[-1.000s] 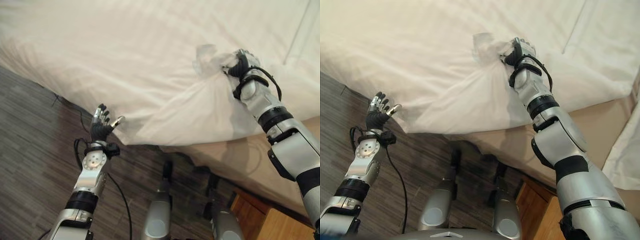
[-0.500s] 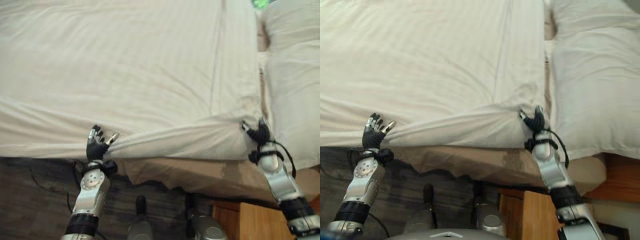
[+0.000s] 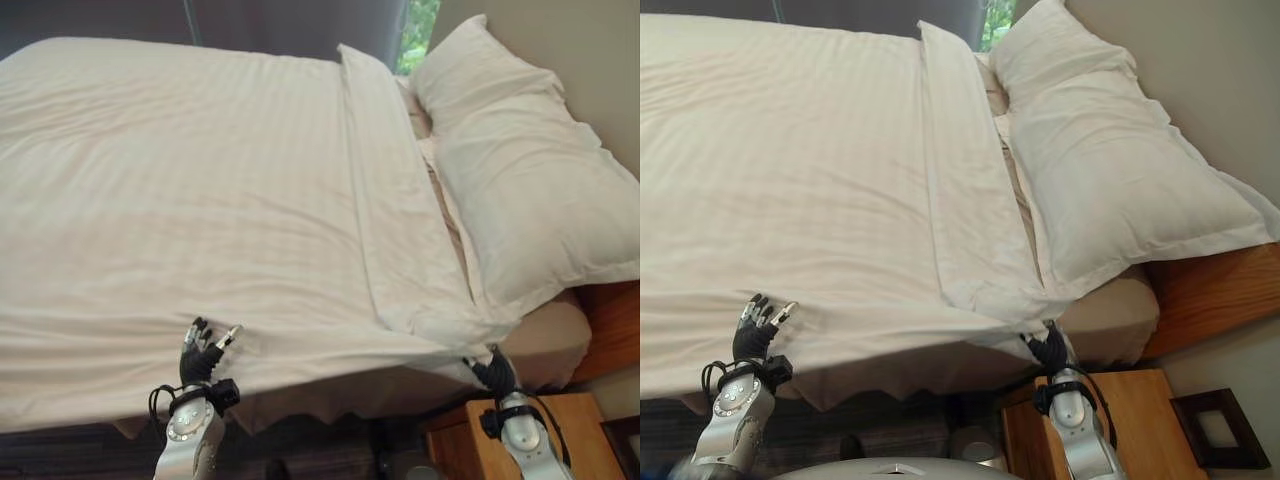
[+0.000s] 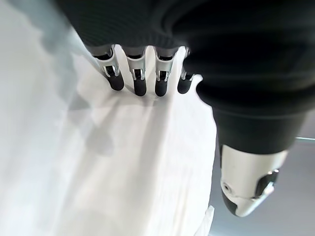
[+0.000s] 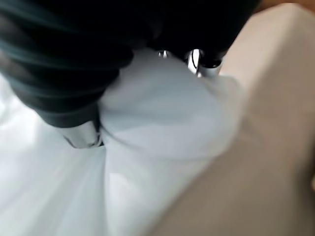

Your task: Making the bed.

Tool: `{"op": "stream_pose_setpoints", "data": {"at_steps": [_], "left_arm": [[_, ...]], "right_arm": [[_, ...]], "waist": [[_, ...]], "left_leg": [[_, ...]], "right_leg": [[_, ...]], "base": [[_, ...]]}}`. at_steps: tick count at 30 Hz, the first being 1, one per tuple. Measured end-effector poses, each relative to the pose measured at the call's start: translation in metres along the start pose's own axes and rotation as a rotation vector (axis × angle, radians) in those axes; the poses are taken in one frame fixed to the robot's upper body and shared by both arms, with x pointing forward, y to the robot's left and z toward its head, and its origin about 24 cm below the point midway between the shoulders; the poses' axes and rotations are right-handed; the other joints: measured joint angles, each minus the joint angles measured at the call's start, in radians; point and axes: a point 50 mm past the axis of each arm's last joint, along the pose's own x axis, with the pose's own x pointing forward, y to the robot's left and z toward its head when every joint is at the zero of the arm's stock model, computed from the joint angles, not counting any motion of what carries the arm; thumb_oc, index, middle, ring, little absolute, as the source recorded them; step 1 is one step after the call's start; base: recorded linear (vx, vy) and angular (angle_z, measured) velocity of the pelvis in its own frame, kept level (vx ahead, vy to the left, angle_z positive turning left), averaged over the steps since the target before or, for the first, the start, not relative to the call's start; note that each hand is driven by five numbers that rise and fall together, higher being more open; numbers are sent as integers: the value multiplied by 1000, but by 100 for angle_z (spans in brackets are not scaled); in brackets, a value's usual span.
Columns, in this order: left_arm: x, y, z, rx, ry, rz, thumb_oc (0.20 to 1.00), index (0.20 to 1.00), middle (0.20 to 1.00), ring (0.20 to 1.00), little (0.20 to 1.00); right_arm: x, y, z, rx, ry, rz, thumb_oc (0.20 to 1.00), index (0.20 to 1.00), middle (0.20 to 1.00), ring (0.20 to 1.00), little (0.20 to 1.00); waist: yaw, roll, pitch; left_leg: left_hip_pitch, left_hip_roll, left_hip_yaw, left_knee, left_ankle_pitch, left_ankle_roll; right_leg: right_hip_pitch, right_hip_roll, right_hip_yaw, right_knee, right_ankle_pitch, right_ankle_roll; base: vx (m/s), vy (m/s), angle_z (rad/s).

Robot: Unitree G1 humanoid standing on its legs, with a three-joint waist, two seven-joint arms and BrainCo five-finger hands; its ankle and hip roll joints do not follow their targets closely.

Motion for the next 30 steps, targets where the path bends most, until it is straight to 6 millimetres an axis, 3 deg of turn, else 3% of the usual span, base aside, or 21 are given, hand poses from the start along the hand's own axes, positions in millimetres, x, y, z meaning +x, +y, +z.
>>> {"op": "stream_pose_setpoints", "data": {"at_steps": [2,5,8,11,13,15,20,22,24,27,29,30], "left_arm": [[-3,-2,-6,7,24,-10,1000,1000,1000,1000,1000],[-3,-6,-9,11,35,-22,1000,1000,1000,1000,1000],[-1,-11,-13,14,54,-22,1000,1000,1000,1000,1000],[2,-13,-13,15,59,-19,1000,1000,1000,1000,1000],[1,-14,-16,9,74,-21,1000,1000,1000,1000,1000],[2,-15,-17,-10,80,-20,1000,1000,1000,1000,1000],[2,-14,-24,-30,113,-19,1000,1000,1000,1000,1000],[-1,-6,-33,-10,146,-5,1000,1000,1000,1000,1000],[-2,8,-44,61,184,28,1000,1000,1000,1000,1000],[3,42,-61,220,272,123,1000,1000,1000,1000,1000],[-3,63,-86,320,419,187,1000,1000,1000,1000,1000],[-16,74,-103,366,533,222,1000,1000,1000,1000,1000]], "right_arm": [[-1,9,-23,-30,99,34,1000,1000,1000,1000,1000],[-1,16,-41,-84,177,40,1000,1000,1000,1000,1000],[-9,33,-74,-114,376,50,1000,1000,1000,1000,1000],[-33,44,-113,-181,579,101,1000,1000,1000,1000,1000],[-65,48,-143,-222,764,149,1000,1000,1000,1000,1000],[-84,50,-158,-231,875,180,1000,1000,1000,1000,1000],[-107,43,-176,-172,1057,151,1000,1000,1000,1000,1000],[-111,37,-180,-134,1100,114,1000,1000,1000,1000,1000],[-103,24,-181,-108,1104,53,1000,1000,1000,1000,1000],[-71,-25,-177,-116,1029,-145,1000,1000,1000,1000,1000],[-44,-58,-166,-99,948,-265,1000,1000,1000,1000,1000],[-23,-81,-151,-107,852,-346,1000,1000,1000,1000,1000]], "waist": [[0,2,-9],[-2,5,-10],[3,8,-21],[4,14,-23],[10,20,-24],[8,22,-23],[30,23,-23],[44,17,-26],[58,13,-25],[60,-1,-27],[50,-3,-31],[50,3,-34]], "left_leg": [[7,1,1,0,0,1],[10,1,0,0,1,3],[19,3,-3,0,0,1],[19,6,-5,0,-3,-3],[25,10,-12,0,-3,-3],[22,13,-23,0,-1,-1],[15,22,-37,0,-1,0],[7,26,-44,0,0,0],[5,30,-49,0,0,1],[2,35,-53,0,0,0],[5,37,-49,0,0,0],[3,42,-43,0,0,0]], "right_leg": [[6,1,0,0,1,1],[11,1,-1,0,1,2],[21,2,-4,0,1,2],[26,1,-8,0,1,2],[35,6,-16,0,1,2],[37,8,-26,0,1,2],[43,14,-42,0,0,2],[36,17,-54,0,-1,1],[38,21,-58,0,0,1],[39,26,-60,0,-3,2],[35,28,-58,0,-6,3],[33,31,-61,0,-7,3]], "base": [[-4,0,-2],[0,0,0],[27,-8,2],[23,-20,2],[34,-36,8],[28,-29,8],[31,-18,9],[30,-14,12],[18,-16,5],[8,1,1],[26,4,-14],[24,-2,-17]]}}
